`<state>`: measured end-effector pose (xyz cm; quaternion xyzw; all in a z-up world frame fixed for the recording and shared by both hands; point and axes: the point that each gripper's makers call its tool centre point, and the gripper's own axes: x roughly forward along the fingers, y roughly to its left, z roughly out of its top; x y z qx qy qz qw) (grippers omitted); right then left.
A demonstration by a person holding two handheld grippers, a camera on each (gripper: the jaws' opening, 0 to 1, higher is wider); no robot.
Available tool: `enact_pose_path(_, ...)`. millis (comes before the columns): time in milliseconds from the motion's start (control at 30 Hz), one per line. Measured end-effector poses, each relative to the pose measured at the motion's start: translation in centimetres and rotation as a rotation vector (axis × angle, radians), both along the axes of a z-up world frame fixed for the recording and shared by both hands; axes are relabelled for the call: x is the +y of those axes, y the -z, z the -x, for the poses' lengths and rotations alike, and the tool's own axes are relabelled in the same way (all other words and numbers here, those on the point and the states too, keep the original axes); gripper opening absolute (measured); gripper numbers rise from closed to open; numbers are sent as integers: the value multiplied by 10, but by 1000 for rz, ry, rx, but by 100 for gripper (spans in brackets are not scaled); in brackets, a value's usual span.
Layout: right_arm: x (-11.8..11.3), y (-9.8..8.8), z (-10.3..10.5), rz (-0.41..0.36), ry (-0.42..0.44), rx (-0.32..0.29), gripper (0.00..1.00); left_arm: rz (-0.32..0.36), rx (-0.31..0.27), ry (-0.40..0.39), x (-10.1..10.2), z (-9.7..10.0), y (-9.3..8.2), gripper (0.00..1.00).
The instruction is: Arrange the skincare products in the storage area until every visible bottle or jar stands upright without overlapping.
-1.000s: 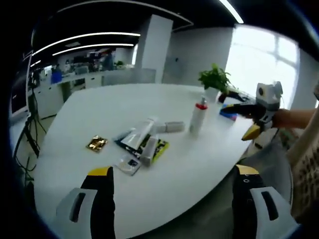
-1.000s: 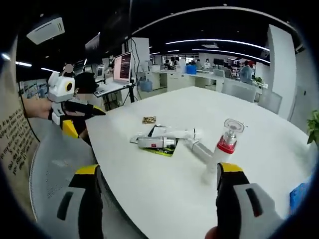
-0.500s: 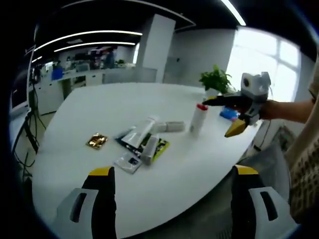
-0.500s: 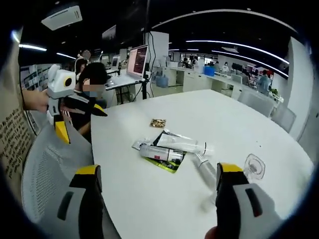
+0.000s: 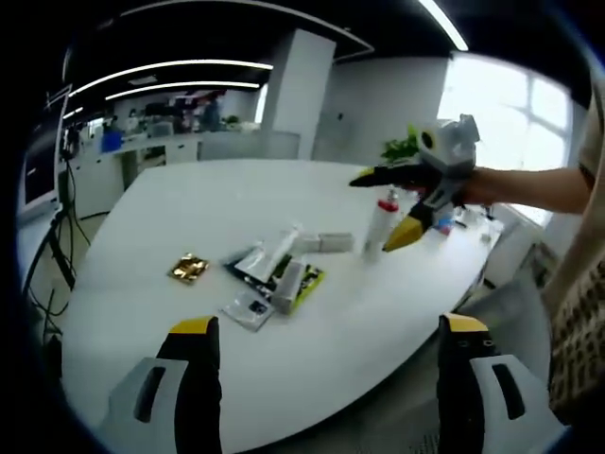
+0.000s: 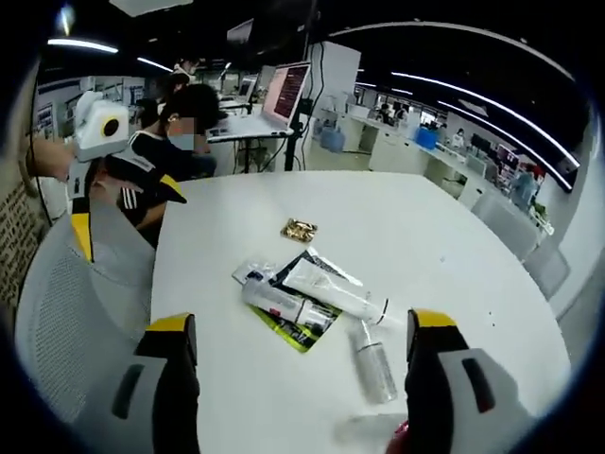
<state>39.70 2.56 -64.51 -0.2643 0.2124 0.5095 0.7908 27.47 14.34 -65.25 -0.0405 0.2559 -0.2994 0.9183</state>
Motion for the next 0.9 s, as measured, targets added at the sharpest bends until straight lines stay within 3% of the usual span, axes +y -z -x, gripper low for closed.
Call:
enact_pose_path(400, 30, 17, -26, 78, -84, -3, 88, 33, 6, -22, 4, -2, -2, 93)
enact_pose_path(900, 55, 61, -75, 306, -210, -44, 75, 54, 27, -11, 3, -1, -1, 92)
